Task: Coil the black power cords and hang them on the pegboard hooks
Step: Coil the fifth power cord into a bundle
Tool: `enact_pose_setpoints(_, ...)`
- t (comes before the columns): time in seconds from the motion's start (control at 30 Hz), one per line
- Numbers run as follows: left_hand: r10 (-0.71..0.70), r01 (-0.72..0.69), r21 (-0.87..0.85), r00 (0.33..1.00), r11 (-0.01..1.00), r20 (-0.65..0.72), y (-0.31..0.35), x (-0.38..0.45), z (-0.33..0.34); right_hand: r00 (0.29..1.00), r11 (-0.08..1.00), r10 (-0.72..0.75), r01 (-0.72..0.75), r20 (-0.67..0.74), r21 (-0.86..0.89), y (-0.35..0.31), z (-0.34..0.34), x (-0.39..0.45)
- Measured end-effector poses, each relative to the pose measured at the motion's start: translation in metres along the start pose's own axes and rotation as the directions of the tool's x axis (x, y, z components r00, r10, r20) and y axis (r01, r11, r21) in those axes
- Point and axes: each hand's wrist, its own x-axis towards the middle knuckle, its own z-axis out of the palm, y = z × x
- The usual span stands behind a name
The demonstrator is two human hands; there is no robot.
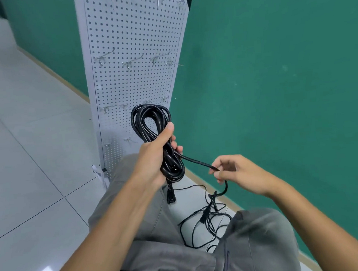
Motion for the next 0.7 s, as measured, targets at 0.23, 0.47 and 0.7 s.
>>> enact_pose_setpoints(0.23, -0.008, 0.006, -0.106, 1.000, 0.994, -0.014, 0.012, 0.005, -0.006, 0.993, 0.926, -0.080, 0.044, 0.081, 0.374, -0.025, 0.026, -0.001)
enact_pose_setpoints(0.47, 0.150, -0.143, 0.057, 0.976, 0.988, -0.160, 0.010, 0.010, -0.013, 0.995, 0.993, -0.067, 0.074, -0.077, 0.091, -0.036, 0.039, -0.008)
enact_pose_setpoints(0.7, 0.131, -0.143, -0.045, 0.969, 0.989, -0.207, 0.017, 0.019, -0.029, 0.993, 0.985, -0.105, 0.096, -0.054, -0.141, -0.051, 0.036, -0.026)
